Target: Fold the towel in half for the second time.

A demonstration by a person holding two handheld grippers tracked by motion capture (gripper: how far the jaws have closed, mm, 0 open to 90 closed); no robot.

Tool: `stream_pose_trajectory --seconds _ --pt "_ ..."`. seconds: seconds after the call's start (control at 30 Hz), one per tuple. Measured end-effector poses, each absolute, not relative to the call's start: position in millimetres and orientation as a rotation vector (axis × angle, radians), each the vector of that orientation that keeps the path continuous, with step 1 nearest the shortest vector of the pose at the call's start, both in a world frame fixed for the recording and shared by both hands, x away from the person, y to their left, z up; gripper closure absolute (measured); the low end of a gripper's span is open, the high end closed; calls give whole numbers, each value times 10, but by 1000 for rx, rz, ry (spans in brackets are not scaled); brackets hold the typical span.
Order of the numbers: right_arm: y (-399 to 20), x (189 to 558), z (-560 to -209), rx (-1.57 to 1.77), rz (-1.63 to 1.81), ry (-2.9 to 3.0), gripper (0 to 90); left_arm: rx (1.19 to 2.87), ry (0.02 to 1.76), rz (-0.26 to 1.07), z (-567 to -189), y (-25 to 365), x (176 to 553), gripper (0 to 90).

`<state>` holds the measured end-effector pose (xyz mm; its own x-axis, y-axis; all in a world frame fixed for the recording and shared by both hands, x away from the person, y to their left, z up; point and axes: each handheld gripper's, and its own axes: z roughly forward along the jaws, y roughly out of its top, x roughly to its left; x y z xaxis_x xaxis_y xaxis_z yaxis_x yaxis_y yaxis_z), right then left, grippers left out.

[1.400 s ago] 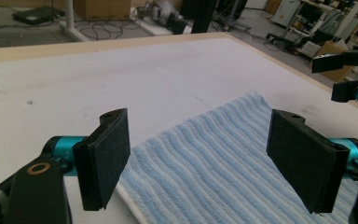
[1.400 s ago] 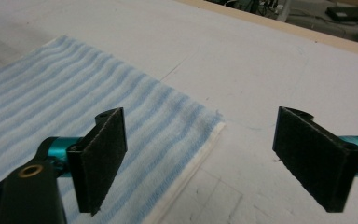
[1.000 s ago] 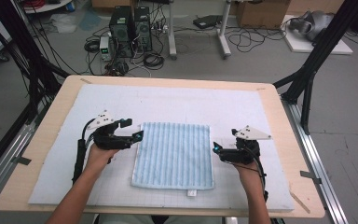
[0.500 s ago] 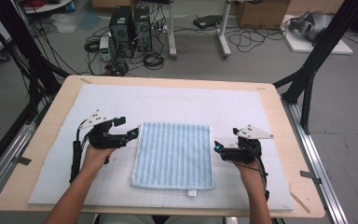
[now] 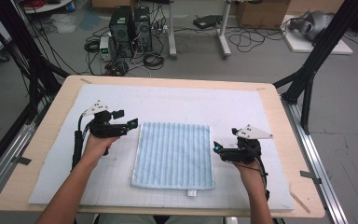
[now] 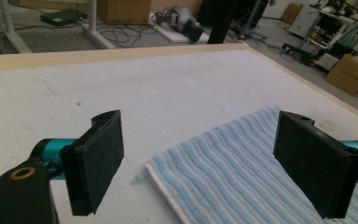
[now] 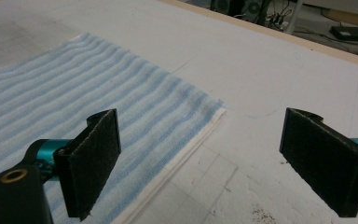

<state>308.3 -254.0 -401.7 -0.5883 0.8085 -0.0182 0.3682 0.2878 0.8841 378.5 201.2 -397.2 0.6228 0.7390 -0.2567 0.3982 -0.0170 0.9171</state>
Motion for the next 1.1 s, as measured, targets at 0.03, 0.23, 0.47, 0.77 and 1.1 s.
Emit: stream_pose_trajectory --seconds 0.03,0.23,0.47,0.77,1.1 --pt "-2540 3081 -4016 1043 1254 2094 116 1640 960 352 -3973 2000 3817 175" --pt "-2570 3056 -4002 1040 1253 2095 116 1710 989 412 -4025 1891 4010 210" --pt "-2550 3052 -3995 1028 1255 2114 116 1797 1050 413 -4216 1768 4236 285" --pt "-2510 3075 -3983 1012 1247 2136 116 1899 1046 415 -4411 1639 4292 345" --pt "-2446 3107 -4002 1030 1233 2150 116 2016 1008 406 -4509 1596 4284 526"
